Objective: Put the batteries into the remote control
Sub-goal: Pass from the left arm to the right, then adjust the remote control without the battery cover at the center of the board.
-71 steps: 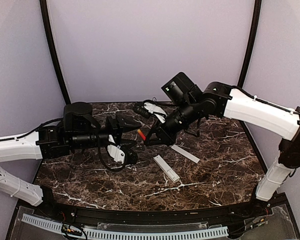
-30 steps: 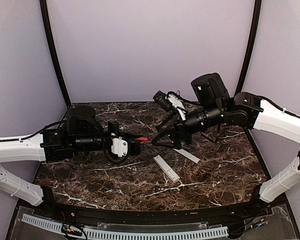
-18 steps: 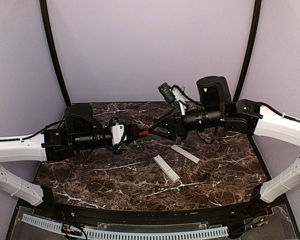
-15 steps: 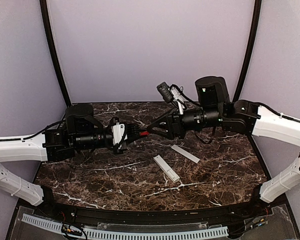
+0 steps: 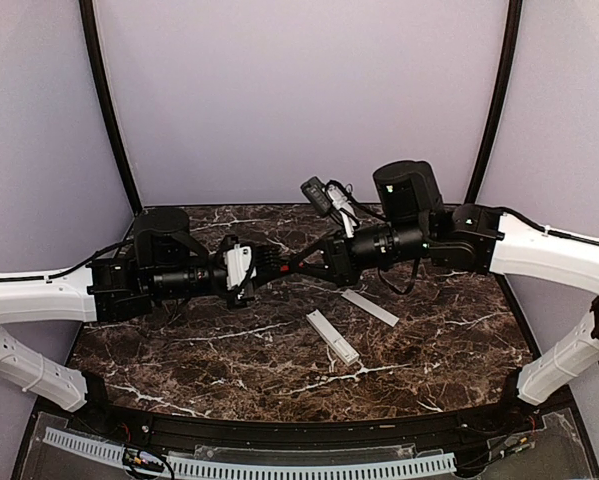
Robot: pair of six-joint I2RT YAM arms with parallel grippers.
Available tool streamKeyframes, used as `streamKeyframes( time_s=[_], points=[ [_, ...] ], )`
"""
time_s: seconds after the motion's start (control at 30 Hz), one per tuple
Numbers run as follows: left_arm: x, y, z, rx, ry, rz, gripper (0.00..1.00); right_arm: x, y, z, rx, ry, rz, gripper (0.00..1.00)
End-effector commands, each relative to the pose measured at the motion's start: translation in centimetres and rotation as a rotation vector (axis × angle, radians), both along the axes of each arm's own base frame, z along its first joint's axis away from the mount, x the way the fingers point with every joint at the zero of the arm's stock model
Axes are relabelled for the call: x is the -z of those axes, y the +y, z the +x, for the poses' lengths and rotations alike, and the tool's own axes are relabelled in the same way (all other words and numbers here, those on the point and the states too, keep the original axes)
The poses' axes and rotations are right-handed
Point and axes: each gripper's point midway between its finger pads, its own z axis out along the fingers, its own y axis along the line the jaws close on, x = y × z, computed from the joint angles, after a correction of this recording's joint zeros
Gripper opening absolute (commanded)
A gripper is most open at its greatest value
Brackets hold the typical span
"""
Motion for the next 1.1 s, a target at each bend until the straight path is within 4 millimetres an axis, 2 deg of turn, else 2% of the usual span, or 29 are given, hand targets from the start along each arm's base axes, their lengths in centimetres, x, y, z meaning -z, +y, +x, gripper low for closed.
streamKeyframes(
  time_s=[0.0,0.13,0.17,0.2,0.23,0.3,0.4,0.43,0.47,0.5,0.53,0.57,0.6,0.63,0.67,0.73,0.77,0.8,0.83,0.87,0.9,0.93,0.97,1.0,1.03,1.07],
  points=[
    [-1.1,-0.4,-0.7,0.035,-0.009,-0.038,0.00,-0.8,0.2,-0.2,-0.001,-0.015,0.024,0.00],
    [-1.1,-0.5,-0.7,0.033,-0.002,-0.042,0.00,-0.6,0.0,-0.1,0.004,-0.006,0.014,0.00],
    [-1.0,-0.5,-0.6,0.031,0.000,-0.040,0.06,-0.6,-0.1,-0.1,0.009,-0.001,0.012,0.00],
    [-0.9,-0.5,-0.5,0.027,0.003,-0.035,0.15,-0.5,-0.2,0.1,0.023,0.005,0.006,0.00],
    [-0.7,-0.6,-0.4,0.022,0.008,-0.030,0.39,-0.3,-0.5,0.5,0.047,0.015,-0.003,0.00],
    [0.1,-0.6,-0.2,0.016,0.013,0.006,0.63,0.5,-1.7,1.6,0.119,0.051,-0.031,0.00],
    [1.4,0.1,0.5,0.039,0.057,0.066,0.75,2.0,-4.6,3.7,0.258,0.094,-0.077,0.00],
    [1.6,0.0,0.0,0.091,0.088,0.065,0.81,2.5,-5.8,4.2,0.305,0.109,-0.087,0.00],
    [1.7,0.5,0.7,0.092,0.125,0.077,0.83,3.2,-7.0,4.8,0.355,0.122,-0.098,0.00],
    [3.1,0.4,-0.1,0.157,0.182,0.123,0.87,3.5,-8.3,5.4,0.401,0.133,-0.098,0.00],
    [2.4,0.4,0.5,0.168,0.185,0.127,0.88,4.1,-9.5,5.8,0.433,0.149,-0.101,0.00],
    [4.7,0.3,0.1,0.214,0.226,0.204,0.89,4.6,-10.5,6.0,0.462,0.159,-0.103,0.00],
    [4.2,-0.1,0.6,0.228,0.212,0.216,0.89,5.1,-11.6,6.3,0.489,0.168,-0.102,0.00],
    [6.5,-0.3,0.6,0.264,0.237,0.289,0.89,5.9,-12.5,6.4,0.509,0.178,-0.105,0.00],
    [6.3,-0.7,1.1,0.280,0.226,0.300,0.89,6.3,-13.3,6.5,0.526,0.184,-0.101,0.00],
    [9.4,-1.3,1.7,0.352,0.264,0.375,0.89,7.3,-14.7,6.5,0.551,0.197,-0.105,0.00],
    [9.3,-1.5,1.8,0.390,0.261,0.385,0.89,7.9,-15.2,6.4,0.560,0.204,-0.114,0.00],
    [11.3,-1.9,2.2,0.407,0.298,0.422,0.89,8.5,-15.7,6.2,0.566,0.208,-0.126,0.00],
    [11.1,-2.1,2.6,0.434,0.287,0.447,0.89,8.7,-16.0,6.1,0.568,0.208,-0.135,0.00],
    [13.1,-2.3,3.0,0.442,0.320,0.494,0.89,8.8,-16.3,6.0,0.569,0.205,-0.139,0.00],
    [13.0,-2.4,3.2,0.460,0.316,0.530,0.89,9.0,-16.6,5.8,0.567,0.205,-0.145,0.00],
    [15.4,-2.0,3.1,0.480,0.369,0.602,0.90,9.1,-16.8,5.7,0.567,0.201,-0.147,0.00],
    [14.7,-2.7,3.8,0.480,0.352,0.603,0.90,9.2,-17.0,5.6,0.566,0.198,-0.149,0.00],
    [16.5,-2.5,3.9,0.488,0.389,0.651,0.90,9.3,-17.2,5.6,0.568,0.198,-0.153,0.00],
    [16.5,-3.0,4.4,0.488,0.374,0.655,0.90,9.4,-17.4,5.6,0.567,0.199,-0.154,0.00],
    [17.9,-3.0,4.8,0.486,0.373,0.692,0.90,9.6,-17.4,5.5,0.563,0.197,-0.154,0.00]
  ],
)
